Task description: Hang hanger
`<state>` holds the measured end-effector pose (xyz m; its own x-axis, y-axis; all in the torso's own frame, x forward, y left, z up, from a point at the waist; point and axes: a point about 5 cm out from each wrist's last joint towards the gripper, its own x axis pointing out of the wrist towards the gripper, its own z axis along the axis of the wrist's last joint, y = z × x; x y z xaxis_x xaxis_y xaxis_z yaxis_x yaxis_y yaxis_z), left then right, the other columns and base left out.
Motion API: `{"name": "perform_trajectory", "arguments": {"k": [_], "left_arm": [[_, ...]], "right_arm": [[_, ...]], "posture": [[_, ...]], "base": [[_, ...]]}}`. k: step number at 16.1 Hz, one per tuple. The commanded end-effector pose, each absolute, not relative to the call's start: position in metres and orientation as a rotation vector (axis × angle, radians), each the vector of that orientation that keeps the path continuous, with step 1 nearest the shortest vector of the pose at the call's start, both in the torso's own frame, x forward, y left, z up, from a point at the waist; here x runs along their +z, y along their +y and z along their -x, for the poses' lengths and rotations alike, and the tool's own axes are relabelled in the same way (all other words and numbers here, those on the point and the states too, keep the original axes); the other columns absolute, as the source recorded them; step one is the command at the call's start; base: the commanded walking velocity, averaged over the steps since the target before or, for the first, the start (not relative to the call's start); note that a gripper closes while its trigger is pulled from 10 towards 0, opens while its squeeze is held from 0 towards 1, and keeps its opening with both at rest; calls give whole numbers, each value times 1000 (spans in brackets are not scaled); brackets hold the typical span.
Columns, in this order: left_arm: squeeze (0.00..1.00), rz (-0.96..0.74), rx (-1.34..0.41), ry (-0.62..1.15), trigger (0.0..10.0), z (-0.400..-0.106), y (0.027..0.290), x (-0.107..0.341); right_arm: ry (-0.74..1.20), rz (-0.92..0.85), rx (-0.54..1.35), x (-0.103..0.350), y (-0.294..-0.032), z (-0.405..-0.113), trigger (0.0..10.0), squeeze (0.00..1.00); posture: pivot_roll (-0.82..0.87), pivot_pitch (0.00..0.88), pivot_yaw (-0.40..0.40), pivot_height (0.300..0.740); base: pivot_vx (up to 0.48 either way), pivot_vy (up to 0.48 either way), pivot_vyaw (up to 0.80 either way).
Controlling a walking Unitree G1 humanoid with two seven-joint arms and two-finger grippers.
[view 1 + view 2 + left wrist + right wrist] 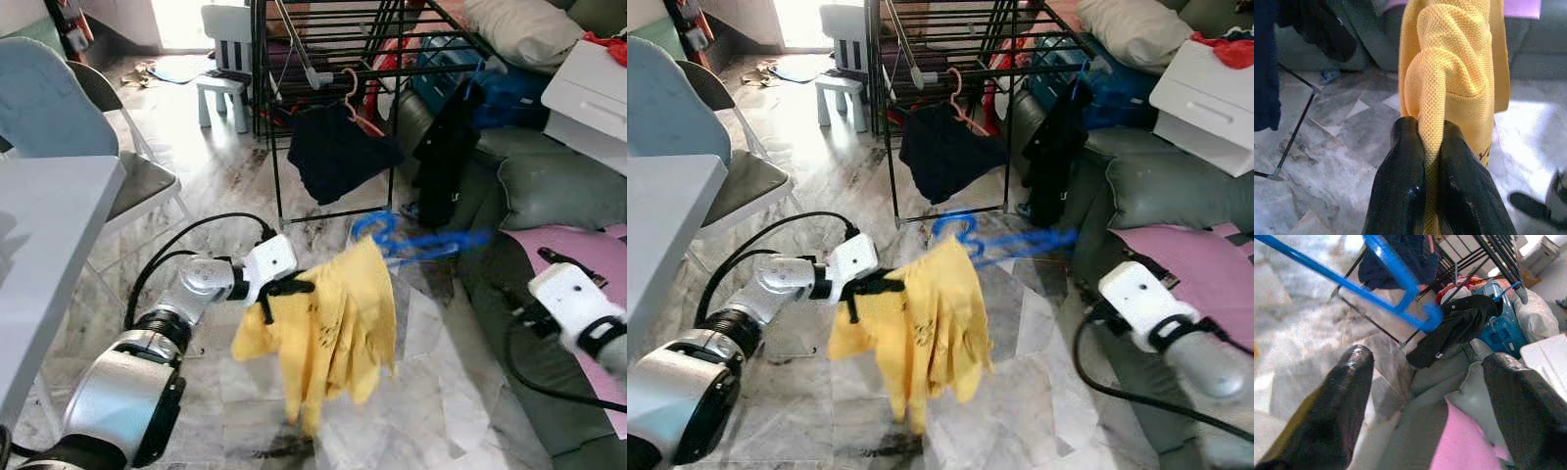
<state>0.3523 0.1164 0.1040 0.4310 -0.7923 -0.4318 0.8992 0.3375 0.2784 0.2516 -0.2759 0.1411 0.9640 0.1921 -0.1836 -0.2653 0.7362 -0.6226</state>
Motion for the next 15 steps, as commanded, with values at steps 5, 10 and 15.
{"name": "perform_trajectory", "arguments": {"k": [5, 10, 15], "left_arm": [[0, -424, -1079, 44, 0, -363, 110, 134], [0, -368, -1170, -106, 0, -362, 107, 156], [0, -338, -1387, -221, 0, -351, 77, 167]], "right_arm": [[148, 456, 137, 126, -259, -256, 10000, 0], [88, 175, 19, 118, -259, -258, 10000, 1000], [141, -45, 183, 108, -228, -258, 10000, 0]], "posture": [[-39, 0, -37, 740], [-30, 0, -40, 740], [-28, 0, -35, 740]], "base": [[0, 0, 0], [0, 0, 0], [0, 0, 0]]}}
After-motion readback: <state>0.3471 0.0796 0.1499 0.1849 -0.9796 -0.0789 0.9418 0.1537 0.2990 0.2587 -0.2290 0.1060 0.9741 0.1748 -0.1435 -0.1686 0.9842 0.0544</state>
